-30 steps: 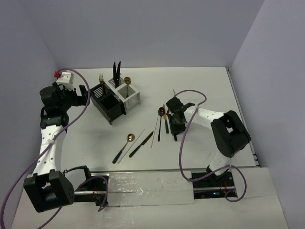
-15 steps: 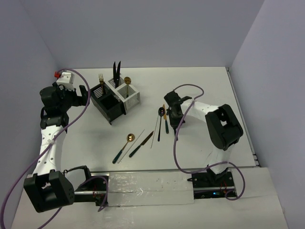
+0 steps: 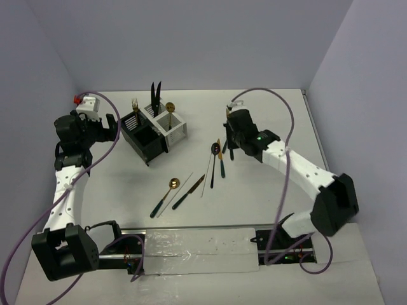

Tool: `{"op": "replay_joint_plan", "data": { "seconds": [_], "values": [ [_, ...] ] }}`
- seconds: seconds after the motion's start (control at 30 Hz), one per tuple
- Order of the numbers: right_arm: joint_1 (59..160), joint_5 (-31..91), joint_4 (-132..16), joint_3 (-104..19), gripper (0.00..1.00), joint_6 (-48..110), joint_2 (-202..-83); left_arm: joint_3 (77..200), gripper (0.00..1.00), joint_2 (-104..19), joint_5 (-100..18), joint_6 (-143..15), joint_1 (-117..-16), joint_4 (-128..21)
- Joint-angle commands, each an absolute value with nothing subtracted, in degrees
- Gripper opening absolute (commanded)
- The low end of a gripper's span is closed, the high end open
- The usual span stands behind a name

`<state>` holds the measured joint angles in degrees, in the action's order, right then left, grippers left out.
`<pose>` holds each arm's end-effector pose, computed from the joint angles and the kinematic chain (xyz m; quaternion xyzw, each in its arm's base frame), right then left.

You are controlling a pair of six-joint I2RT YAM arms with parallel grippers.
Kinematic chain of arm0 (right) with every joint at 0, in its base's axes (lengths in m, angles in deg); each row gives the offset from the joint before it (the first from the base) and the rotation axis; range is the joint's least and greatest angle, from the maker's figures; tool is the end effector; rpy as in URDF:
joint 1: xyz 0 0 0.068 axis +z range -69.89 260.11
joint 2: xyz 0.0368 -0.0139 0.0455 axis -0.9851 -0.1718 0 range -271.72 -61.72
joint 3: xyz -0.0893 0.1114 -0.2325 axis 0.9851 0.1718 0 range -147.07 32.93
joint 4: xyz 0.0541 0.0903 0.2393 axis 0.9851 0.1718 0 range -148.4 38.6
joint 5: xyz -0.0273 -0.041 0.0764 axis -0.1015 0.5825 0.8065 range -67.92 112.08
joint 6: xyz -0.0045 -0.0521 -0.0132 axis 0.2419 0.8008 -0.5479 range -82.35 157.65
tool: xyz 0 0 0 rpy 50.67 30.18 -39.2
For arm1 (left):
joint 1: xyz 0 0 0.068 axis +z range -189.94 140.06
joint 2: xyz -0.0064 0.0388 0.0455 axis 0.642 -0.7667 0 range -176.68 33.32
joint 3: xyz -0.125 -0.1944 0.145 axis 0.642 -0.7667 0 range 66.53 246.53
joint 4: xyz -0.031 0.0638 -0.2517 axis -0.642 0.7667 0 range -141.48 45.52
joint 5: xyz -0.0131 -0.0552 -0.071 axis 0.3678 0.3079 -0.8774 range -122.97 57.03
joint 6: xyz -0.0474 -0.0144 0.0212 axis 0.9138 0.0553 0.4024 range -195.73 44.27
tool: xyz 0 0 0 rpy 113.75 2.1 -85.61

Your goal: Sort the eating utensils into containers

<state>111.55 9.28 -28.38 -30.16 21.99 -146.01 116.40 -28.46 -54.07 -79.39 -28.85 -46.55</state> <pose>0.2702 0.1559 0.2588 -0.0920 0.9336 0.0354 0.3444 0.2476 0.0355 0.3232 0.0578 0.7949 -0.0706 0.5998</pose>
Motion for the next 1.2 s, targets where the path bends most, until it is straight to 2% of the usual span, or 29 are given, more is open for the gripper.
{"op": "replay_joint_plan", "data": {
  "seconds": [0.0,0.07,0.17,0.23,0.3,0.43,0.63,0.97,1.1,1.17],
  "values": [
    [117.35,4.06,-49.98,-35.88,0.0,28.22,-137.75,118.39,0.99,-29.0,-52.92,-79.33,-28.43,-46.56],
    [119.74,3.27,-59.76,-36.07,0.0,30.96,-137.57,116.99,0.99,-28.47,-52.92,-78.98,-28.34,-48.22],
    [122.21,6.76,-91.5,-35.27,0.0,32.83,-141.67,116.8,0.99,-28.2,-52.14,-79.07,-28.34,-48.32],
    [122.82,8.45,-100.72,-37.1,0.0,31.07,-146.33,117.33,0.99,-28.55,-51.52,-79.33,-28.25,-47.18],
    [123.61,8.11,-106.45,-44.82,0.0,29.84,-155.64,117.42,0.99,-28.73,-50.56,-79.86,-28.25,-46.39],
    [125.46,7.67,-105.52,-65.18,0.0,30.36,-175.21,115.58,0.99,-28.03,-49.32,-81.35,-27.99,-46.65],
    [126.08,4.24,-95.52,-81.65,0.0,29.92,-191.33,114.08,0.99,-27.59,-48.88,-82.32,-27.81,-47.53],
    [126.43,1.43,-79.08,-91.51,0.0,24.83,-200.93,114.17,0.99,-28.99,-50.72,-80.57,-27.64,-48.84],
    [126.78,-2.17,-75.55,-94.33,0.0,25.35,-203.74,114.17,0.99,-28.82,-50.55,-80.83,-27.55,-48.93],
    [126.78,-0.26,-74.23,-94.51,0.02,25.08,-204.01,114.08,0.99,-28.47,-50.29,-81.09,-27.55,-48.85]
  ]
}}
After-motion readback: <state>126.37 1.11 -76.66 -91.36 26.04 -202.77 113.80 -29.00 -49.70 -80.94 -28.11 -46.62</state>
